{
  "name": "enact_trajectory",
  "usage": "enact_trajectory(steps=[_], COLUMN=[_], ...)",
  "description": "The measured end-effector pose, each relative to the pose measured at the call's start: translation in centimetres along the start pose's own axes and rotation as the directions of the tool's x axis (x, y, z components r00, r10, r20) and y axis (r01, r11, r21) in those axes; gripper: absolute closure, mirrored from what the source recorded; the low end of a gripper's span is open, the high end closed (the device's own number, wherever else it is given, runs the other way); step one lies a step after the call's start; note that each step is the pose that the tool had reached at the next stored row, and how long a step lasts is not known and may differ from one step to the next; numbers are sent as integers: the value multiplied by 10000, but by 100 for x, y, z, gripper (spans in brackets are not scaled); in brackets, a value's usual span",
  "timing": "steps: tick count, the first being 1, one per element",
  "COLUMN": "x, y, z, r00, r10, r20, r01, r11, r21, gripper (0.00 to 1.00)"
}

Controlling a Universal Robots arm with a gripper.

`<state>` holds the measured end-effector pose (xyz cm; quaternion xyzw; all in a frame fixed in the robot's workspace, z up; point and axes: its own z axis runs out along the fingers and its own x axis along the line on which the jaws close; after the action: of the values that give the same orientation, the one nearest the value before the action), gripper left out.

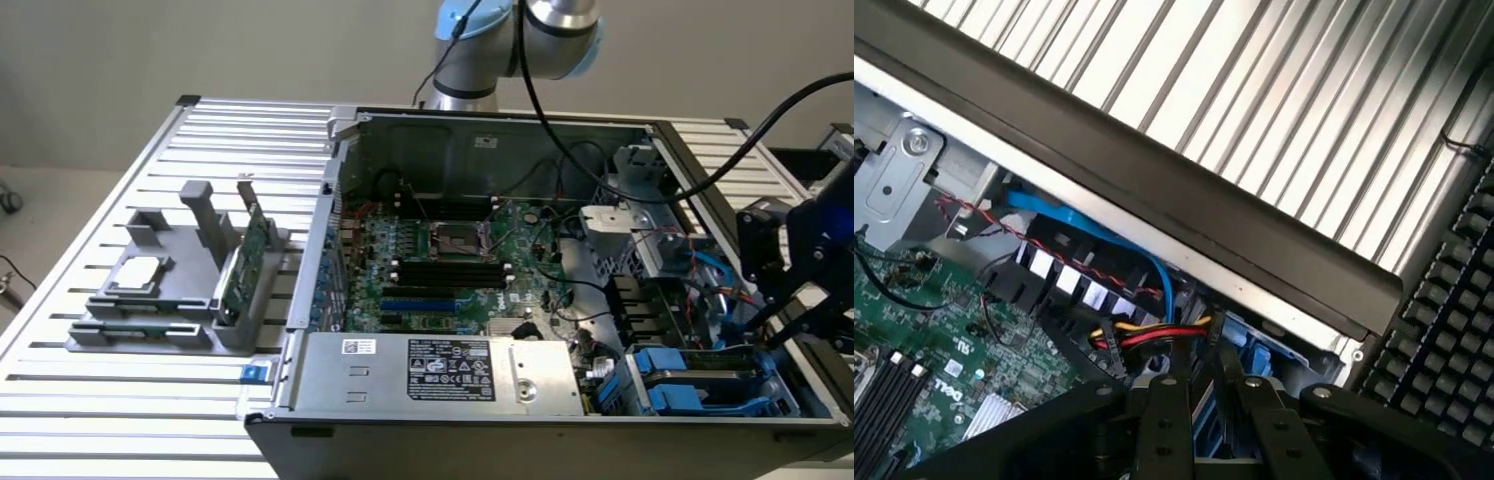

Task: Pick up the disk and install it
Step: 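Insert the first disk wire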

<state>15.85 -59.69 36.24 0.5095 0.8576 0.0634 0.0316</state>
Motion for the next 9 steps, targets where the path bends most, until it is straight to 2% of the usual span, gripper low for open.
enact_trajectory(steps=[2, 7, 8, 9], x=[0, -3, -8, -13], y=[0, -4, -8, -18], z=[1, 9, 10, 9], r00=[9998, 9965, 9961, 9959], r10=[211, 827, 878, 907], r20=[0, 73, 60, 20], r01=[-211, -828, -878, -907], r11=[9998, 9966, 9961, 9959], r21=[2, 12, 19, 19], gripper=[76, 76, 76, 76])
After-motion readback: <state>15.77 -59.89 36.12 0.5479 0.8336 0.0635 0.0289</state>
